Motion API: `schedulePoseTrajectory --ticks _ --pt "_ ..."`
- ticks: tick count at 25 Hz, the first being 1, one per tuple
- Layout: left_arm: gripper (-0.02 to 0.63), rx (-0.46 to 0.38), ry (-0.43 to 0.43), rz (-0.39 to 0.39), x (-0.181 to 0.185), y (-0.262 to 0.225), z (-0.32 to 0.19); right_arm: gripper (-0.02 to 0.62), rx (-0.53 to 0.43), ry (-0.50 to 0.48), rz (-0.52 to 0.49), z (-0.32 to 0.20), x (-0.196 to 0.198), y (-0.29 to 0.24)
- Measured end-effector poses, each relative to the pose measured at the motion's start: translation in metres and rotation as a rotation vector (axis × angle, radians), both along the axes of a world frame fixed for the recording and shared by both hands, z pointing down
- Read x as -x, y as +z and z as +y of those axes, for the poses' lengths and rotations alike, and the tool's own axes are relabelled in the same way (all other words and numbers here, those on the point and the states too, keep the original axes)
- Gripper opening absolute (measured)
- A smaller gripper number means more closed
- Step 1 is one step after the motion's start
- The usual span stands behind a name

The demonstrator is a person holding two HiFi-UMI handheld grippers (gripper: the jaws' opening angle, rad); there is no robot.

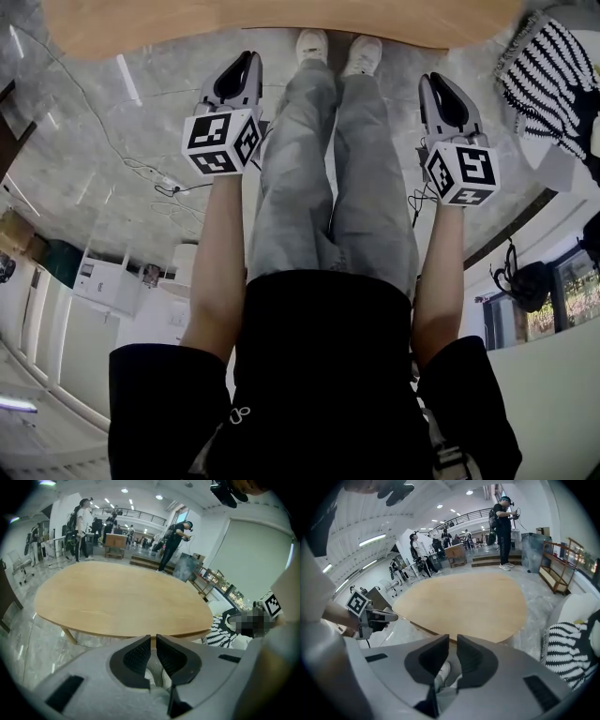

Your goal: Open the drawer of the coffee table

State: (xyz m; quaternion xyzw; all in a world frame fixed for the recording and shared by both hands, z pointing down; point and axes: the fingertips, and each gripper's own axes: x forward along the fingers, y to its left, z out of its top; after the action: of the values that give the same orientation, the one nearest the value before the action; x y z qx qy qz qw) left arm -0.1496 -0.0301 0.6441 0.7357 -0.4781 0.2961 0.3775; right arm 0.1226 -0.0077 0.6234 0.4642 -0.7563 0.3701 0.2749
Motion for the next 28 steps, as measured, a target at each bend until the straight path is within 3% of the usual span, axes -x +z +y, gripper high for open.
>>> schedulePoseTrajectory --ticks 2,3,5,15,21,24,28 --pt "0.017 0.024 0.009 -0.002 0.000 0.011 0.001 0.051 0.020 -0.016 0.012 0.002 -0.003 0.011" --pt "0.036 0.035 0.012 -0.005 0.000 0.017 0.000 0.113 0.033 -0.027 0.018 0.003 -0.003 0.017" --pt "0.101 0.050 0.016 -0.018 0.002 0.026 -0.001 0.138 0.054 -0.051 0.042 0.006 -0.006 0.029" --pt "0.167 0.137 0.039 -0.141 0.022 0.083 -0.004 0.164 0.106 -0.127 0.153 0.005 -0.027 0.074" --pt "0.202 0.124 0.091 -0.217 0.022 0.102 -0.010 0.173 0.139 -0.203 0.223 0.005 -0.041 0.099" --pt "0.204 0.137 0.117 -0.216 0.022 0.114 -0.011 0.173 0.148 -0.232 0.255 0.001 -0.050 0.111" --pt "0.204 0.128 0.090 -0.165 0.025 0.124 -0.016 0.173 0.149 -0.291 0.291 -0.006 -0.055 0.122"
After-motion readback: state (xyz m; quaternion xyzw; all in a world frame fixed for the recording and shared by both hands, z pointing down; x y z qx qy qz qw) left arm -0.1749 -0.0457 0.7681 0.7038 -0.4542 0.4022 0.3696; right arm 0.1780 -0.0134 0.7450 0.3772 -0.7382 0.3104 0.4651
